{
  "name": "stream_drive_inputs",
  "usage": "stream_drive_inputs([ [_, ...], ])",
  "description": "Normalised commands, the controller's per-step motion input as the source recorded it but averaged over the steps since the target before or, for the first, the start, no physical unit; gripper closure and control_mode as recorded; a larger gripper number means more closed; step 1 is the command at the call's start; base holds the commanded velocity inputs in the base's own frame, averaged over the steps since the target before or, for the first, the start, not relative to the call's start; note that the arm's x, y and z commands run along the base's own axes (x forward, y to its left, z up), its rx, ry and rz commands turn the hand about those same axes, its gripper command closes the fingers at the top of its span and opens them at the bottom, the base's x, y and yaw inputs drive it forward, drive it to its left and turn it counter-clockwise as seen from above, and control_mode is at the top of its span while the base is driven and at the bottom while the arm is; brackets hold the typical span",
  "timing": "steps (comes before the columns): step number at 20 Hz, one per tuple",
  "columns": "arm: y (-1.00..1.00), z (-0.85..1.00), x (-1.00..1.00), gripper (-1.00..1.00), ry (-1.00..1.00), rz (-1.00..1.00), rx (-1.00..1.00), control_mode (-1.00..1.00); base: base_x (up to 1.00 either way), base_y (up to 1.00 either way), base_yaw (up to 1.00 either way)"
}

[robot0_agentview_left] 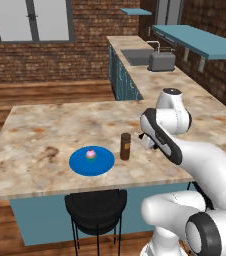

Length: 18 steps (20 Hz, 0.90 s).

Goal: Take the cinnamon bottle from the cabinet and place it on the dining table, next to the plate with the cupcake. Then take the chocolate from the dining counter and place it on the cupcake plate.

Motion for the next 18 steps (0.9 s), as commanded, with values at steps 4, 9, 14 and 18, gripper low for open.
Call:
stream_drive_inputs([
  [4, 0.88, 0.42, -0.07, 1.0, -0.12, 0.28, 0.0, -1.0, 0.0, 0.0, 0.0],
  [9, 0.92, 0.15, 0.0, 1.0, -0.03, 0.29, 0.0, -1.0, 0.0, 0.0, 0.0],
  [14, 0.9, -0.01, 0.07, 1.0, 0.0, 0.29, 0.0, -1.0, 0.0, 0.0, 0.0],
  [18, 0.79, -0.25, 0.57, 1.0, 0.01, 0.17, -0.05, -1.0, 0.0, 0.0, 0.0],
])
